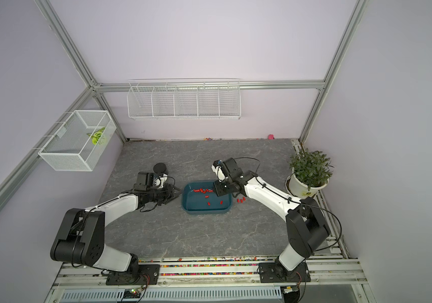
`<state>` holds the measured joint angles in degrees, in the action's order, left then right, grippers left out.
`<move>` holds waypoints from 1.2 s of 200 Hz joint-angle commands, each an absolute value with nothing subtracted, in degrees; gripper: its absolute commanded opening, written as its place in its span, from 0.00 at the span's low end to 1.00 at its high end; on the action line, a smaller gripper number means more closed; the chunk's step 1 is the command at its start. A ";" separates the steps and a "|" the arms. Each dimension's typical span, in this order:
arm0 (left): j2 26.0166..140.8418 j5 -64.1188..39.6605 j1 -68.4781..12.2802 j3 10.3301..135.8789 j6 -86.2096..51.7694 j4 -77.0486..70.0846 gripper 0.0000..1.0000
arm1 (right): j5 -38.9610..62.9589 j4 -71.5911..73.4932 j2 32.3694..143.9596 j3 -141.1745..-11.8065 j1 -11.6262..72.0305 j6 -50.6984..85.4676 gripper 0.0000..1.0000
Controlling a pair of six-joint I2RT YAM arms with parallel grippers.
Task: Take the screw protection sleeves out of the storage box
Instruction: Pick up the screw protection sleeve from the storage box.
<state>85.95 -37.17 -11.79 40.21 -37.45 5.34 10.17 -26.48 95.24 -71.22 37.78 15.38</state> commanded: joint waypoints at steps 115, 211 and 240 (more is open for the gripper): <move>86.57 -37.88 -12.07 39.87 -36.98 4.52 0.44 | 8.57 -39.43 114.15 -86.11 41.92 16.78 0.40; 86.65 -38.14 -12.02 39.89 -36.91 4.46 0.44 | 6.68 -42.54 119.52 -90.61 41.92 19.07 0.37; 86.72 -38.19 -12.02 39.88 -36.86 4.44 0.44 | 6.68 -42.97 120.62 -91.61 41.92 19.22 0.37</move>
